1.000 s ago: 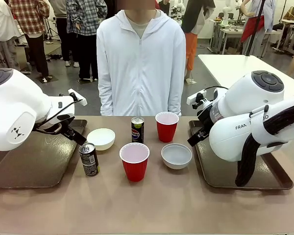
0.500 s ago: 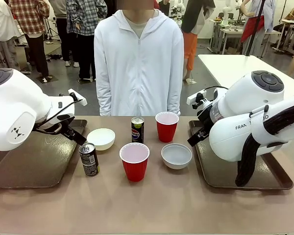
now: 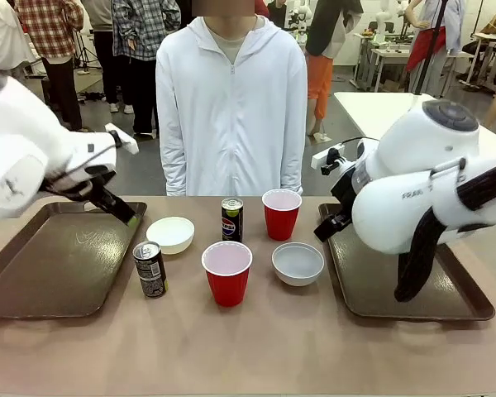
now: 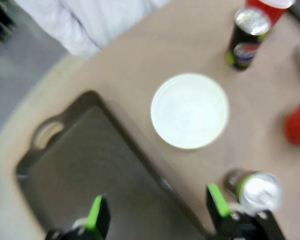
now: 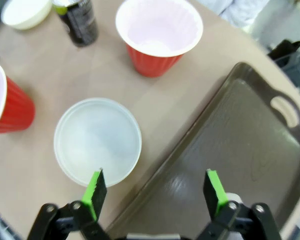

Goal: Prepare tableware on both trays.
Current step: Pick up a Picnic Bowl from the table and place it on a Handle tray.

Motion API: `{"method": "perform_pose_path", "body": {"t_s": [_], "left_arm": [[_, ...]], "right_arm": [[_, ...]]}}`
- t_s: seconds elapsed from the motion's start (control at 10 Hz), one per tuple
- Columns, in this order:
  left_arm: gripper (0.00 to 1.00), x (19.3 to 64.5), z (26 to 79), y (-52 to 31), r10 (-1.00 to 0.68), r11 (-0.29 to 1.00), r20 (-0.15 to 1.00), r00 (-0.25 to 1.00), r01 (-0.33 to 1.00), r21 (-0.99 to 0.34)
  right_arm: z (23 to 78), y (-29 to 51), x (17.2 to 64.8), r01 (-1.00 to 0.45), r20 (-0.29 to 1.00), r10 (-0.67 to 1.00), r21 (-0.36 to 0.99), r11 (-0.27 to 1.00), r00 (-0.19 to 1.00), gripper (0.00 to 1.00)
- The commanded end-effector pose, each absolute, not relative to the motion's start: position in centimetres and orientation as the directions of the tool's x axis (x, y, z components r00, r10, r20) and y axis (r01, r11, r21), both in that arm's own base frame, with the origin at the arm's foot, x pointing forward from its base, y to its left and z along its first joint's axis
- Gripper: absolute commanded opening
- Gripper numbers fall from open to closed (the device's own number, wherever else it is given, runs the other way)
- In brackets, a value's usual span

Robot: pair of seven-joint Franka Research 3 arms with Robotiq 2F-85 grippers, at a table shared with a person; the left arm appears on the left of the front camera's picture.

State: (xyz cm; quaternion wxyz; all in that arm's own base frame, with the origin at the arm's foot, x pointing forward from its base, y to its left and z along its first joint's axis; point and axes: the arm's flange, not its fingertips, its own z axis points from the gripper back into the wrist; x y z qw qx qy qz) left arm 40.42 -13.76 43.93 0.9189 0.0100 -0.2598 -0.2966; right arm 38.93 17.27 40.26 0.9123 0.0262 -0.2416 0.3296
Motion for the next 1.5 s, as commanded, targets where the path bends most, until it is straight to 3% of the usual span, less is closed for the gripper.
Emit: {"method": "perform_pose_path", "body": {"t_s": [0.0, 0.2, 0.5, 0.6, 0.7, 1.0, 1.1, 1.4], "left_arm": [[1.0, 37.2, 48.2, -12.5, -0.568, 0.798, 0.374, 0.733, 0.602, 0.033], [1.0, 33.0, 49.0, -11.6, -0.606, 0.755, 0.248, 0.756, 0.645, -0.12], [1.0, 30.3, 47.9, -11.2, -0.57, 0.773, 0.228, 0.789, 0.609, -0.176], [1.0, 31.0, 47.3, -11.4, -0.538, 0.803, 0.237, 0.809, 0.578, -0.149], [1.0, 30.8, 49.2, -11.7, -0.606, 0.75, 0.212, 0.766, 0.64, -0.169], [1.0, 31.0, 49.1, -11.5, -0.592, 0.766, 0.205, 0.78, 0.623, -0.157], [1.0, 31.8, 49.2, -10.4, -0.561, 0.71, 0.256, 0.787, 0.617, -0.339], [1.0, 33.8, 49.1, -4.2, -0.435, 0.467, 0.359, 0.826, 0.548, -0.694]], "right_arm": [[43.3, 14.5, 36.0, -0.64, 0.342, 0.604, -0.011, 0.769, 0.72, 1.0], [45.6, 13.3, 30.3, -0.657, 0.224, 0.633, 0.048, 0.752, 0.741, 1.0], [47.0, 13.7, 24.3, -0.659, 0.173, 0.646, 0.027, 0.751, 0.743, 1.0], [46.5, 13.8, 25.0, -0.649, 0.141, 0.645, -0.018, 0.761, 0.751, 1.0], [49.4, 14.5, 27.5, -0.677, 0.177, 0.661, 0.039, 0.735, 0.729, 1.0], [49.9, 14.7, 26.4, -0.675, 0.163, 0.663, 0.021, 0.738, 0.73, 1.0], [50.4, 12.7, 27.3, -0.672, 0.226, 0.635, 0.163, 0.723, 0.738, 1.0], [51.0, 2.6, 28.5, -0.565, 0.386, 0.413, 0.552, 0.613, 0.825, 1.0]]}}
